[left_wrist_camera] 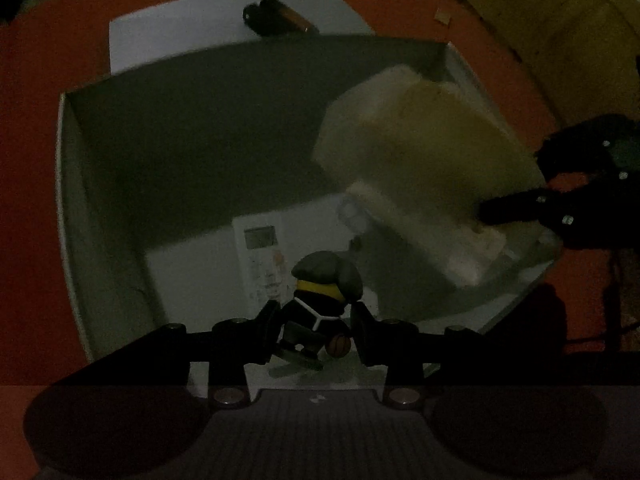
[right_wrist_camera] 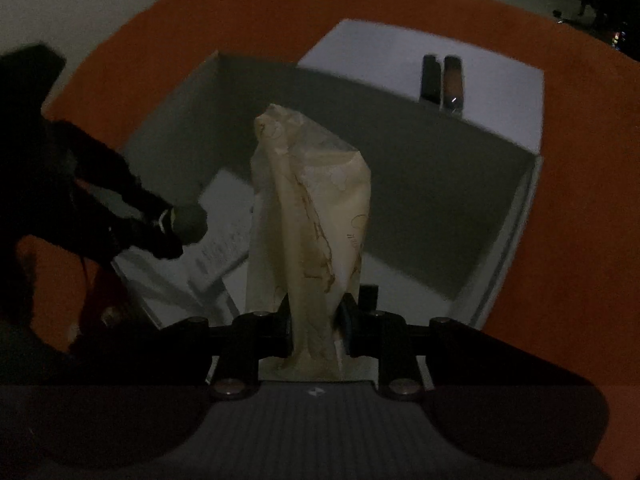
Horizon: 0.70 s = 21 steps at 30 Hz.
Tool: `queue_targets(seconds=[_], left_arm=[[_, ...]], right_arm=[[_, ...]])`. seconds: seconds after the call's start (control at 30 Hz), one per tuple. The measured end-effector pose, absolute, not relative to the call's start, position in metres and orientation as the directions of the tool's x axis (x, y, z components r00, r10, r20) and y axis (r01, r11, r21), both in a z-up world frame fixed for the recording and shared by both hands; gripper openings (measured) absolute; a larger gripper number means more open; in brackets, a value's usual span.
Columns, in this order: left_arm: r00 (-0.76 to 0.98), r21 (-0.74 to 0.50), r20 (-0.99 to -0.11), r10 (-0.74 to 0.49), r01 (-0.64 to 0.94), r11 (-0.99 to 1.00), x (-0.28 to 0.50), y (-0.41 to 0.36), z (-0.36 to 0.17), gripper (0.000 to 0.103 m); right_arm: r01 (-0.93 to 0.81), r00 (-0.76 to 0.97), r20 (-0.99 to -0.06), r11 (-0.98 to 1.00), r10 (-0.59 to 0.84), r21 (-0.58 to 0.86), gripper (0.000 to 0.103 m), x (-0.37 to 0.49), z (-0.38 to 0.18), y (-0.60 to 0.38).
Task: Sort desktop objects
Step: 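Carry the bread and figurine with both tools over into the white box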
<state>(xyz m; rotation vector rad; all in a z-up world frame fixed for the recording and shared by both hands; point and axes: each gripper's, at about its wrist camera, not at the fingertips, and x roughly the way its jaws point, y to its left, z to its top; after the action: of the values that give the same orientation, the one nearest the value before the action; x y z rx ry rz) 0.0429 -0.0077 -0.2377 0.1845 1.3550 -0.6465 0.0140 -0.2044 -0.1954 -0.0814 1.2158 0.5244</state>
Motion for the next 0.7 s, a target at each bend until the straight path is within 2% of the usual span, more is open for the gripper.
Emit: queue_targets(seconds=[0.7], left_arm=[[0.031,-0.215,-0.962,-0.272,0.529,0.821,0.031,-0.013,-0.278,0.033]], right_arm=[[-0.461,0.192,-0.95,0.877,0.246,0.134,0.024,0.012,-0.241,-0.197]])
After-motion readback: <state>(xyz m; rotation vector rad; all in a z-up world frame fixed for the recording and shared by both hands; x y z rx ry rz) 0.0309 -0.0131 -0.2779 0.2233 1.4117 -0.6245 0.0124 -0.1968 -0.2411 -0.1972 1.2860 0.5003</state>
